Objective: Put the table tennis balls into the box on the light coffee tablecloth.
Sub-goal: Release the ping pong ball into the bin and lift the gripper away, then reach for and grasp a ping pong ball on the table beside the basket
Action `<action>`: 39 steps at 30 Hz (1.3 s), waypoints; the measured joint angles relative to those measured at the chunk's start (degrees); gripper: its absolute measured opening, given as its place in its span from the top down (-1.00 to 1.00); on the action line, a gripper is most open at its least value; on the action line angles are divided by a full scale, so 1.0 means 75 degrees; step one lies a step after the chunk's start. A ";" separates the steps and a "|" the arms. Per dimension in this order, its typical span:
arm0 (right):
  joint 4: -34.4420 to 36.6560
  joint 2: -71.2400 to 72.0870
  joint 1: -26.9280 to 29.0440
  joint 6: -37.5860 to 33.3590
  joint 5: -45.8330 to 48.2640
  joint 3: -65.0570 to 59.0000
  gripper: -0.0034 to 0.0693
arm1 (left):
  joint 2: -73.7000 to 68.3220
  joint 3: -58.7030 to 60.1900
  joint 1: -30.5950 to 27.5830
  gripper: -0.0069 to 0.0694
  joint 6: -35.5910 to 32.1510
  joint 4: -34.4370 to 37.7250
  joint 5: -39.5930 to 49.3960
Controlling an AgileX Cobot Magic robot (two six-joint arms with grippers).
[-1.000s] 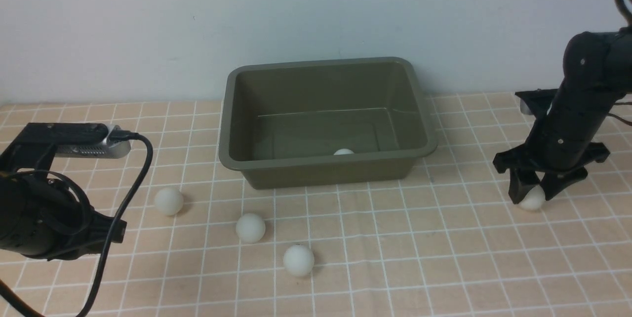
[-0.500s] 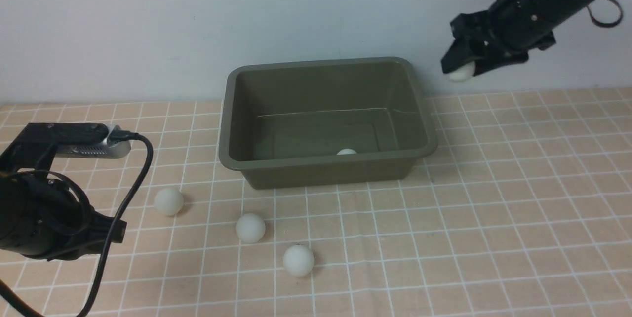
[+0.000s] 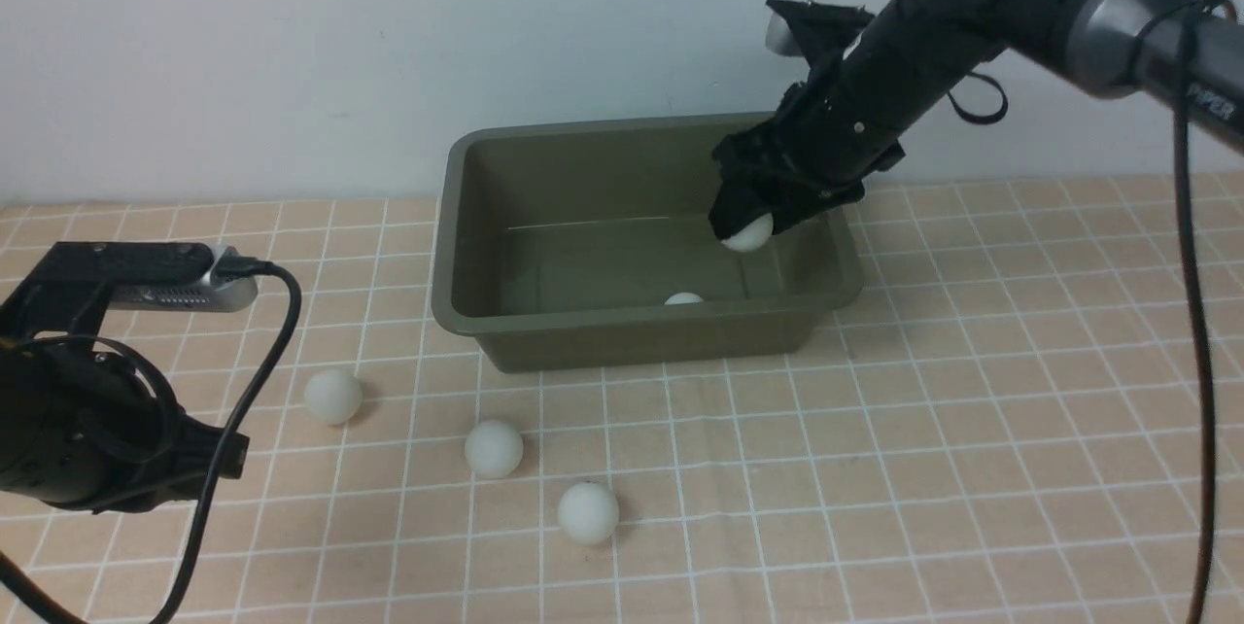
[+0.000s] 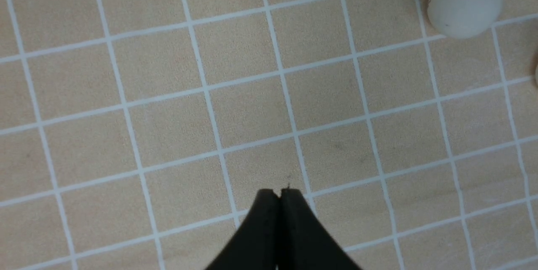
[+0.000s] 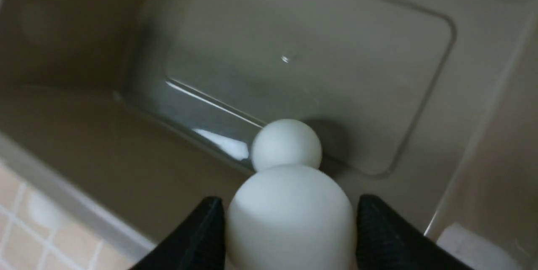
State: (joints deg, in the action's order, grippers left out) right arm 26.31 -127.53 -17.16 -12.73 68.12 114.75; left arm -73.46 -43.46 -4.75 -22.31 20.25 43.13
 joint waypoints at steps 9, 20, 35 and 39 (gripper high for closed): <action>-0.0081 -0.0299 0.0000 -0.0015 0.0090 0.0085 -0.46 | 0.0000 0.0000 0.0000 1.00 0.0000 0.0000 -0.0081; -0.0969 0.0410 0.0000 0.0127 0.0428 0.1781 -0.03 | -0.0072 0.0000 0.0000 0.69 -0.1520 0.1373 -0.1073; -0.2507 0.4492 0.0649 0.0553 0.0617 0.1174 0.95 | -0.2371 -0.1529 0.0000 -0.32 -0.3768 0.3182 -0.1686; -0.2524 0.5357 0.0719 0.0512 0.0676 0.0167 0.96 | -0.2964 -0.1892 0.0000 -0.32 -0.3774 0.3086 -0.1645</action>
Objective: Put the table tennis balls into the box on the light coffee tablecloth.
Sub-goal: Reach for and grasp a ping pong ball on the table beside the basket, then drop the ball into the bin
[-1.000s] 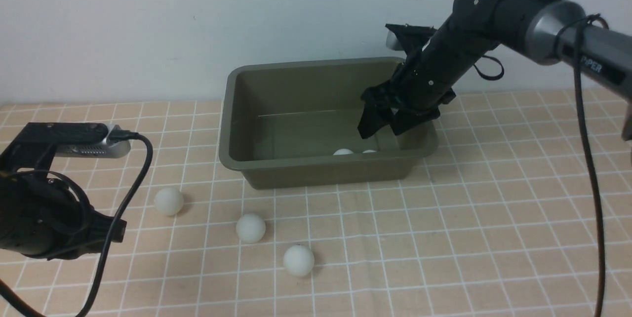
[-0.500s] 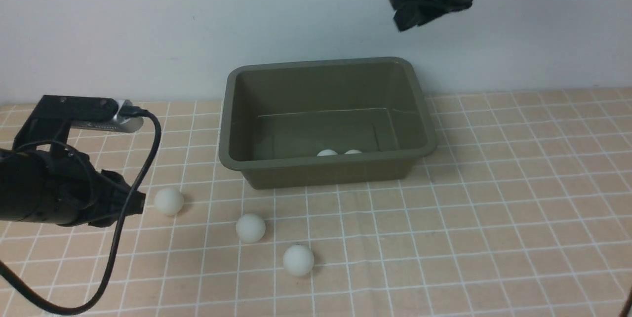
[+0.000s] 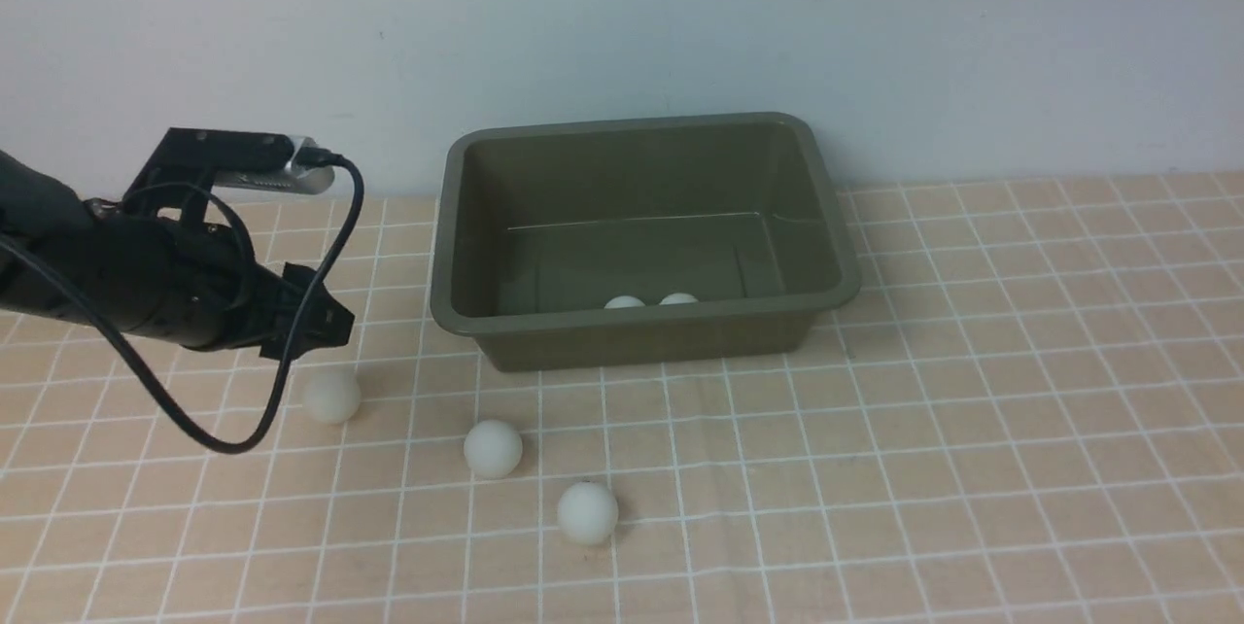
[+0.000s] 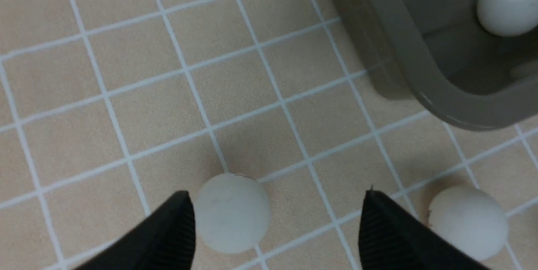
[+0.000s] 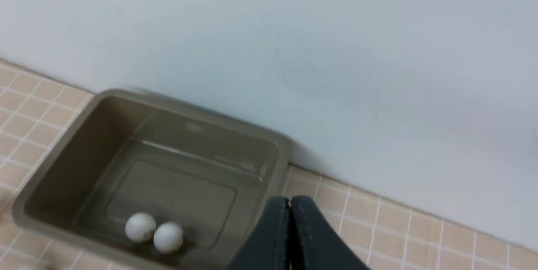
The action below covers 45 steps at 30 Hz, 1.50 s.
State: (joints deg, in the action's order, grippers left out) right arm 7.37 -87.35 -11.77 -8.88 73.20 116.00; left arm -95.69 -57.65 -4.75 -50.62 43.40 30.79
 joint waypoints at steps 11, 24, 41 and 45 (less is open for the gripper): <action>0.0000 0.1363 0.0000 -0.0078 0.0031 -0.1855 0.96 | -0.1072 -0.0250 0.0000 -0.32 0.0069 -0.0230 -0.0007; 0.0000 0.1461 0.0000 -0.0078 0.0048 -0.1997 0.96 | -0.1869 -0.0258 0.0000 -0.21 -0.0087 0.0017 -0.0557; -0.1406 0.2090 0.0000 0.0182 0.0023 -0.2482 0.96 | -0.1101 -0.2822 0.0000 -0.02 0.1025 -0.0733 0.2873; -0.1947 0.2825 0.0000 0.0477 0.0023 -0.3397 0.96 | -0.1070 -0.3478 0.0193 -0.02 0.1578 -0.1165 0.2992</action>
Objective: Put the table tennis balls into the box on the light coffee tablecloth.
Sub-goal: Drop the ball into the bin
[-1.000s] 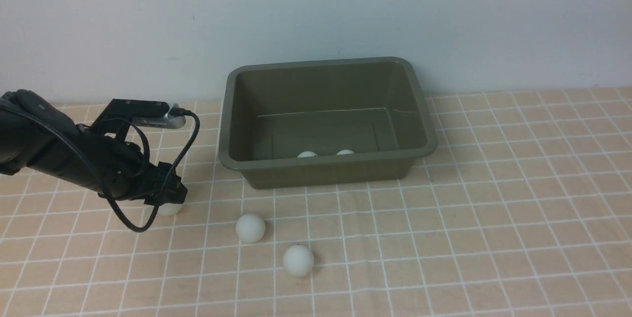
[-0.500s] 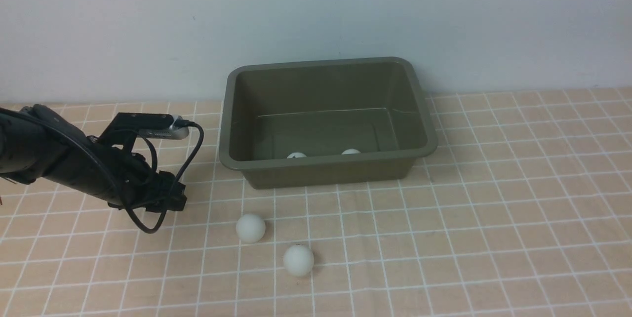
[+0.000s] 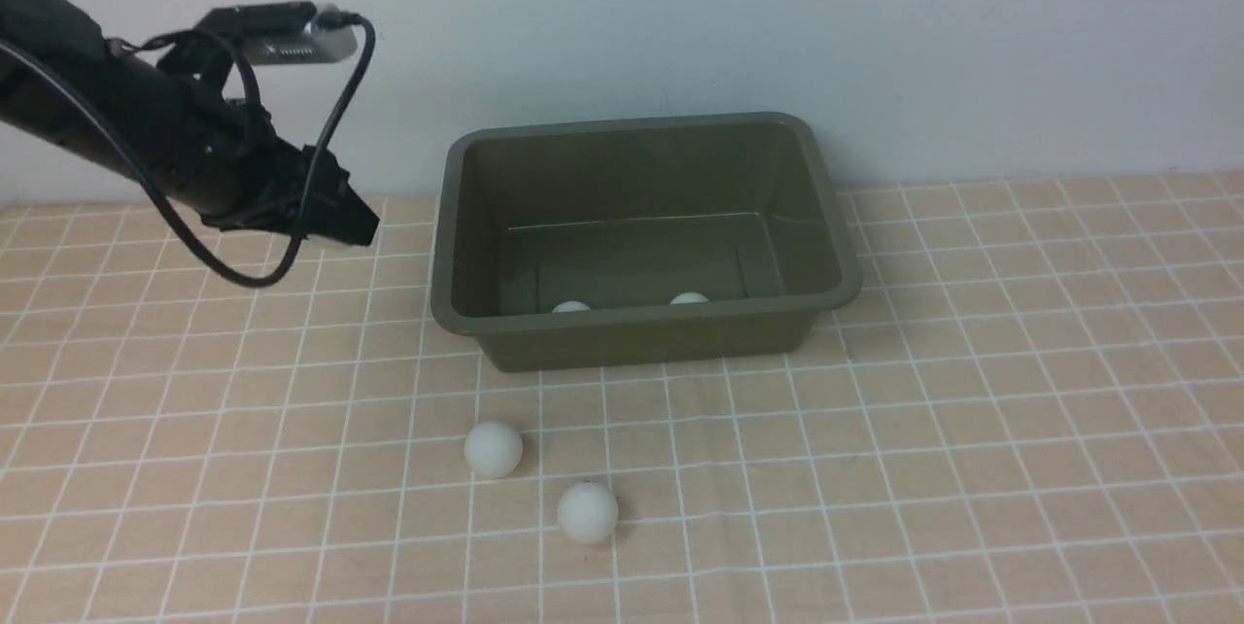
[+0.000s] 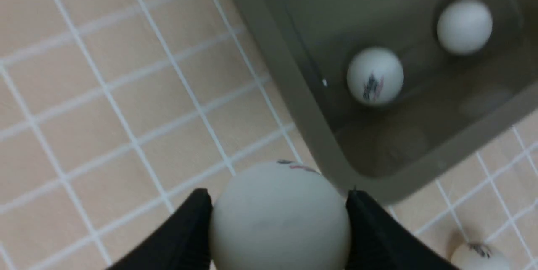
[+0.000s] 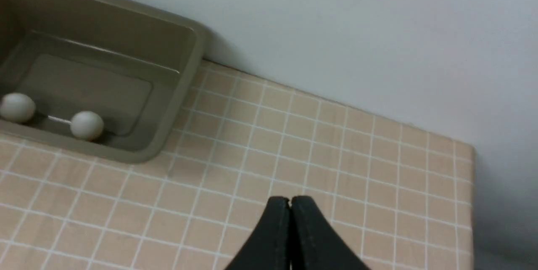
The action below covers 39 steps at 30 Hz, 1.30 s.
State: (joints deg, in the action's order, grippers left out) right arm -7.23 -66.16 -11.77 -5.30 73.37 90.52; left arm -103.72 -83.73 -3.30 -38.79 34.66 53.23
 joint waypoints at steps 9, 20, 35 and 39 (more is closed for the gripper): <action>-0.0236 0.2014 0.0000 0.0857 0.0000 -0.2616 0.96 | -0.0983 -0.0308 0.2004 -0.02 0.0589 -0.0644 -0.1301; 0.0679 0.3582 0.0000 0.1085 0.0008 -0.3723 0.96 | -0.2390 -0.1706 0.2868 -0.02 0.1111 -0.1635 -0.1313; 0.1182 0.3804 0.0000 0.1091 0.0008 -0.3771 0.96 | -0.2832 -0.3201 0.2910 -0.35 0.1238 -0.2407 0.0215; 0.1175 0.3804 0.0000 0.1091 0.0008 -0.3771 0.96 | -0.2701 -0.3950 0.2910 -0.28 0.2003 -0.3328 0.1962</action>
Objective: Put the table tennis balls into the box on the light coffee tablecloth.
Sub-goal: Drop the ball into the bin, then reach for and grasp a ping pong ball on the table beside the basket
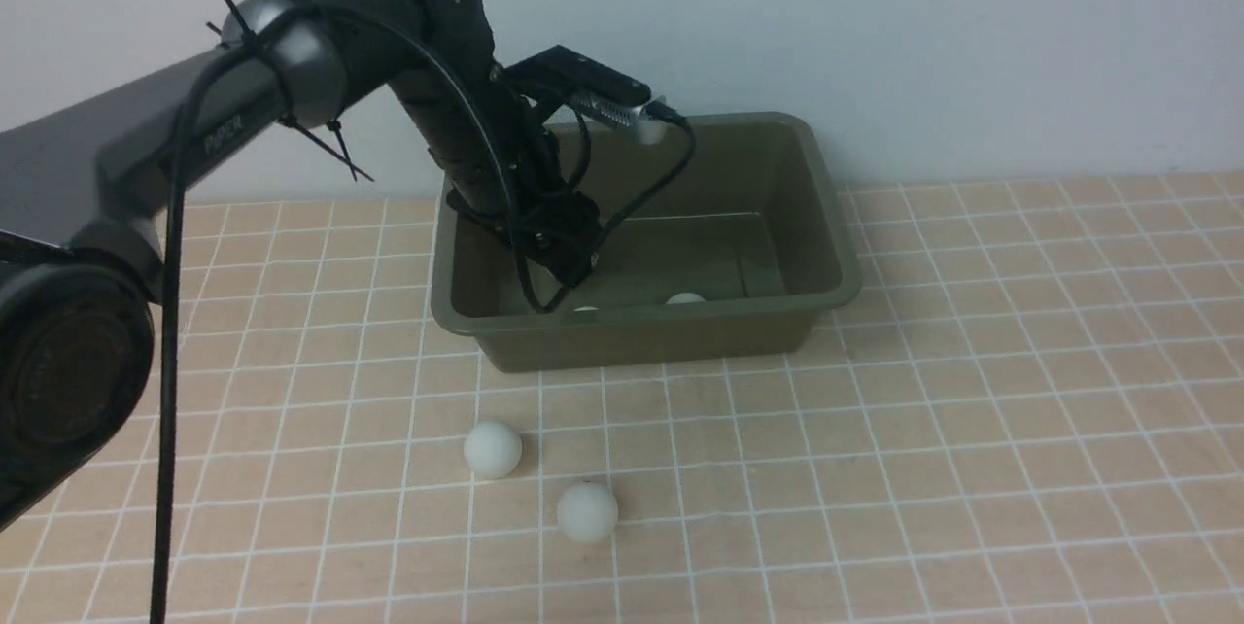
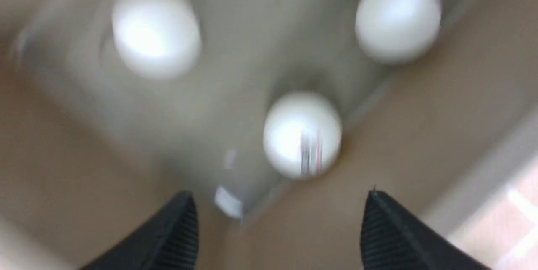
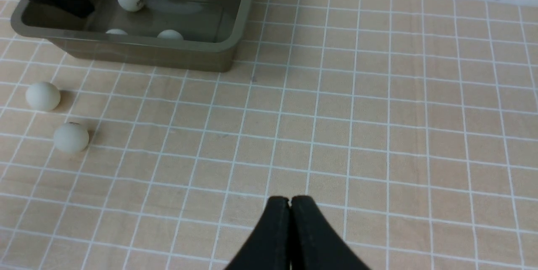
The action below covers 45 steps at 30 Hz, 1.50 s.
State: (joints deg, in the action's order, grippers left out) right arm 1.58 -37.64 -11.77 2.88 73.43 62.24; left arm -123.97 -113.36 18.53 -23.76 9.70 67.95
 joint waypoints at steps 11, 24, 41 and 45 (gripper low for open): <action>-0.0258 0.0000 0.0000 0.0000 0.0000 -0.0002 0.96 | 0.1761 0.0688 0.0000 0.04 0.1378 -0.0400 0.0311; -0.0211 0.0000 0.0000 0.0000 0.0000 -0.0002 0.96 | 0.3839 0.5371 0.0000 0.04 0.1166 0.0490 -0.0976; 0.0604 0.0000 0.0000 0.0000 0.0000 -0.0002 0.96 | 0.2742 0.5896 0.0000 -0.30 -0.1184 0.1319 -0.3107; 0.0628 0.0000 0.0000 0.0000 0.0000 -0.0002 0.96 | 0.2672 0.5896 0.0000 -0.36 -0.1184 0.1328 -0.3401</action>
State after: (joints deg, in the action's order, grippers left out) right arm 6.29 -37.64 -11.77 2.88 73.43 62.22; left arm -103.93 -69.14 18.53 -32.64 19.66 42.44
